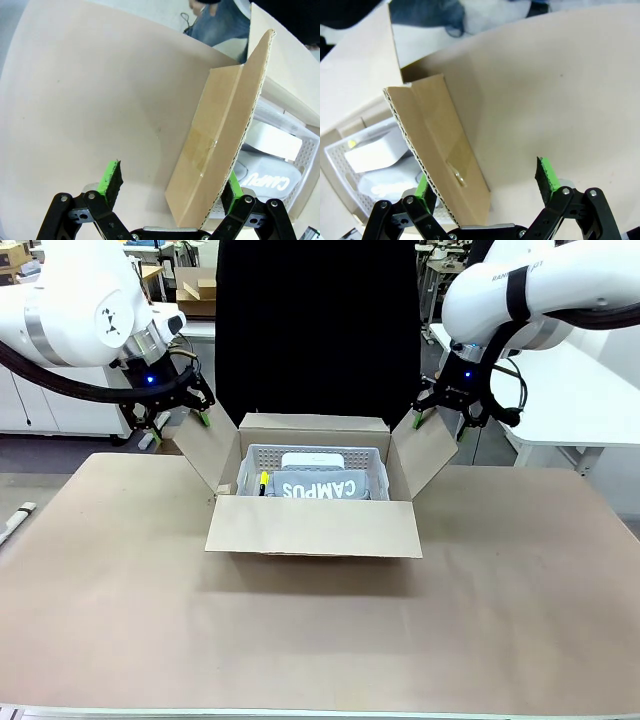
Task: Pack the gift set into the box.
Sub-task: Lift both hands away from the flaps of the Package Box, then press and hold the closed box until the human finishes sealing it.
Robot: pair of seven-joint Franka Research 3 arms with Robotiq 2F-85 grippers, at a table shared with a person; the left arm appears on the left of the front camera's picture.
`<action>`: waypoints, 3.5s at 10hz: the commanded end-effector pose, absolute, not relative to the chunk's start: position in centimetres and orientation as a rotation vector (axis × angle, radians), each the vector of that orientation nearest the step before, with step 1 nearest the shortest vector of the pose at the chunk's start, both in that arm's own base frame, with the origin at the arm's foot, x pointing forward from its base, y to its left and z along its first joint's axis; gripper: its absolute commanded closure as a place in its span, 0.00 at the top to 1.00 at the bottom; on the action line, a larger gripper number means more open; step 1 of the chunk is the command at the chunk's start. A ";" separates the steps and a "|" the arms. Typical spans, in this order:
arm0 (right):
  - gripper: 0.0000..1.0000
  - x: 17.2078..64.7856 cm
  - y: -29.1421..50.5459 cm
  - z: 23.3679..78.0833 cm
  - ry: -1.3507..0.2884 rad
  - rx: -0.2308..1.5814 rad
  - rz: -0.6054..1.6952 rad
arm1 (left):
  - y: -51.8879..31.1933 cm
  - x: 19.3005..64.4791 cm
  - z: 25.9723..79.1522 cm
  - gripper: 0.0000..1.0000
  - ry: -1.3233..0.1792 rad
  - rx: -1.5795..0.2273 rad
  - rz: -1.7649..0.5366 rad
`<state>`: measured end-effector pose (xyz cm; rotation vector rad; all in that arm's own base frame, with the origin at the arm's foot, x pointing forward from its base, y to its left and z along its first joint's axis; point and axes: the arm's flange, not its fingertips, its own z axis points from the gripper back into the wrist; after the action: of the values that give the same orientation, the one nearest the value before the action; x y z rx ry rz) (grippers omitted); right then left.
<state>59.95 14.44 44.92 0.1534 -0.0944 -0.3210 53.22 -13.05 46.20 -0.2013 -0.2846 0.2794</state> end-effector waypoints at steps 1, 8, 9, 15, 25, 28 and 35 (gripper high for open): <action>1.00 59.9 14.5 45.2 -0.115 0.129 -0.340 | -13.2 53.2 46.4 1.00 -0.283 -0.184 0.294; 1.00 57.9 13.4 50.9 0.018 0.424 -0.191 | -12.1 51.5 51.1 1.00 -0.157 -0.360 0.219; 1.00 56.0 12.0 54.5 0.076 0.636 -0.108 | -10.7 50.0 53.7 1.00 -0.115 -0.573 0.125; 1.00 52.7 8.2 61.1 0.024 0.910 -0.064 | -7.0 48.6 57.5 1.00 -0.202 -0.909 0.022; 1.00 52.7 8.2 61.1 0.024 0.910 -0.064 | -7.0 48.6 57.5 1.00 -0.202 -0.909 0.022; 1.00 52.7 8.2 61.1 0.024 0.910 -0.064 | -7.0 48.6 57.5 1.00 -0.202 -0.909 0.022; 1.00 52.7 8.2 61.1 0.024 0.910 -0.064 | -7.0 48.6 57.5 1.00 -0.202 -0.909 0.022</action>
<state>52.81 8.07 60.89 0.9219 0.0280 -0.0479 48.83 -7.16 57.27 -0.9157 -0.2095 0.0180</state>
